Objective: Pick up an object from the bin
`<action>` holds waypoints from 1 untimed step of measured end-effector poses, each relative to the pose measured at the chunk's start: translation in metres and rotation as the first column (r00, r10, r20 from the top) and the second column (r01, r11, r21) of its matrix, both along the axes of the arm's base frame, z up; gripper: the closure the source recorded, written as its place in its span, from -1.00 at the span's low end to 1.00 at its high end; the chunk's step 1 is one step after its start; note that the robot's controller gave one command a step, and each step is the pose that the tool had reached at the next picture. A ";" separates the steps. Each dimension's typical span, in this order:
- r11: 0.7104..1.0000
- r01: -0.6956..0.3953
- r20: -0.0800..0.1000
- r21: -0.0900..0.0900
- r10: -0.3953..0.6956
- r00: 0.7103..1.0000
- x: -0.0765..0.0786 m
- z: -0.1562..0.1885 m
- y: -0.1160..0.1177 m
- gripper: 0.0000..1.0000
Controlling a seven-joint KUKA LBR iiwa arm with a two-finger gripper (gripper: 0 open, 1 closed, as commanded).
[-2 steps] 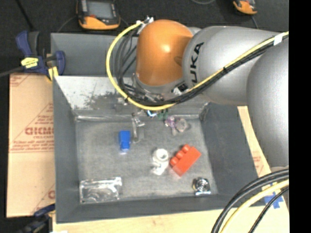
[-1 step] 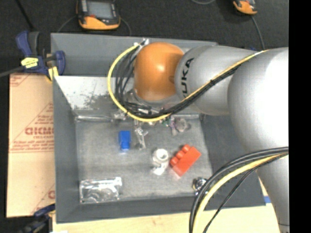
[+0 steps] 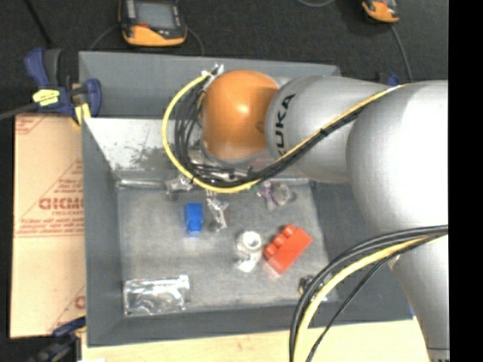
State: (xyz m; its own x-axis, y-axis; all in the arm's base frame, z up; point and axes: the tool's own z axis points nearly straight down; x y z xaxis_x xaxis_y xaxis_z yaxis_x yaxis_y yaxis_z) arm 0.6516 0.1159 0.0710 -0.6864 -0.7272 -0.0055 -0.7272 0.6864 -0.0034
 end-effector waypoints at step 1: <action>1.000 0.005 -0.001 0.002 -0.005 1.000 0.000 0.001 0.001 1.00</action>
Offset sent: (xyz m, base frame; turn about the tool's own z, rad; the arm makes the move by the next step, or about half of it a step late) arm 0.0000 0.0000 0.0000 0.0000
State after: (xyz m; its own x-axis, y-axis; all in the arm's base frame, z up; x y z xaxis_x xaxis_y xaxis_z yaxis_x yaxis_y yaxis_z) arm 0.6517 0.1165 0.0716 -0.6903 -0.7235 -0.0068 -0.7235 0.6903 -0.0012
